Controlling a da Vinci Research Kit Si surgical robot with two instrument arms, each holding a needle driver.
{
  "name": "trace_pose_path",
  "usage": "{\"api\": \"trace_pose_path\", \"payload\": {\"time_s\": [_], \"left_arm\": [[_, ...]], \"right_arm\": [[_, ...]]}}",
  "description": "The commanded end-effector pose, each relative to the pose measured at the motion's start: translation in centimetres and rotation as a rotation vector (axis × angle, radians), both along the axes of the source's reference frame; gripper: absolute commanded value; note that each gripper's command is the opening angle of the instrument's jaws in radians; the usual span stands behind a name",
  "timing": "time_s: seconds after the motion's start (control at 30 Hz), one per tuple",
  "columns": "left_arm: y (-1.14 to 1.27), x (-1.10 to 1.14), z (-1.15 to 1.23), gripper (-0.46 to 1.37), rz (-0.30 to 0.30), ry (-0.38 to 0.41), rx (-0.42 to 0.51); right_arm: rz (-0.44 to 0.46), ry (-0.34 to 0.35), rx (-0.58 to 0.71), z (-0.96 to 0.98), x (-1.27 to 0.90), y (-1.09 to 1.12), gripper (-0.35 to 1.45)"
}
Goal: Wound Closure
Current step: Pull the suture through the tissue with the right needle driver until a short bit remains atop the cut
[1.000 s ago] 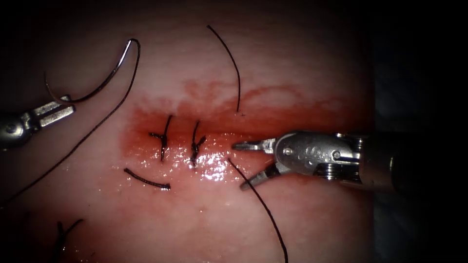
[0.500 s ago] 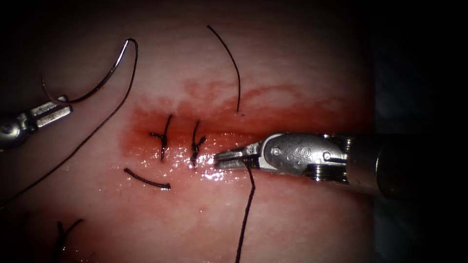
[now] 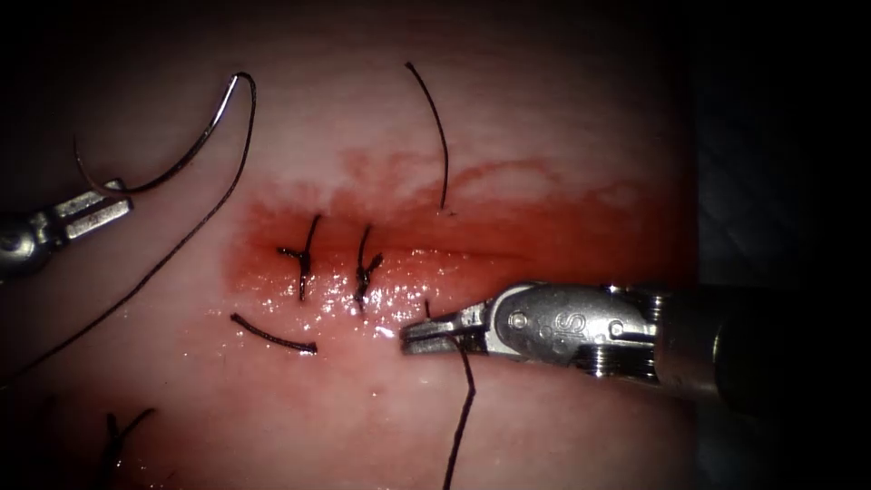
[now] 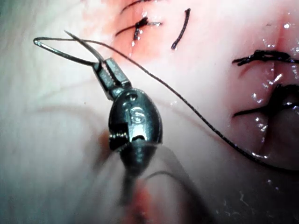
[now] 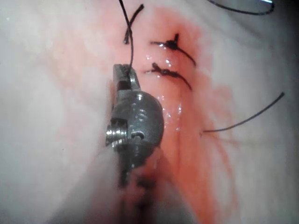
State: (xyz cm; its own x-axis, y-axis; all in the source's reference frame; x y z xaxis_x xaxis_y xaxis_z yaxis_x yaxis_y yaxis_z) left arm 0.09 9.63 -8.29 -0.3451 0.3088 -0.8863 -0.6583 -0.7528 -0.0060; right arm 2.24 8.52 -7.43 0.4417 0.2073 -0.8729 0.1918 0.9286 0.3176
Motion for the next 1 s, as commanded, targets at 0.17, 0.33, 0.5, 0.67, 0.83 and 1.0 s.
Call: {"api": "trace_pose_path", "payload": {"time_s": [0.17,0.33,0.5,0.67,0.83,1.0], "left_arm": [[-0.01,0.0,-0.01,-0.35,0.007,-0.002,0.003],[-0.02,0.0,-0.02,-0.35,0.007,-0.002,0.003],[-0.02,0.0,-0.02,-0.35,0.007,-0.002,0.003],[-0.02,-0.01,-0.01,-0.35,0.002,-0.006,0.005],[-0.03,-0.01,-0.01,-0.35,0.002,-0.006,0.005],[-0.02,-0.03,0.02,-0.35,0.006,-0.004,0.006]], "right_arm": [[-0.026,-0.008,-0.011,-0.06,0.04,-0.21,-0.35],[-0.058,-0.039,-0.016,-0.09,0.03,-0.34,-0.35],[-0.08,-0.035,-0.021,-0.19,-0.01,-0.51,-0.35],[-0.095,-0.029,-0.027,-0.26,0.01,-0.67,-0.35],[-0.096,-0.028,-0.027,-0.25,0.0,-0.65,-0.35],[-0.096,-0.028,-0.026,-0.22,0.0,-0.61,-0.35]]}}
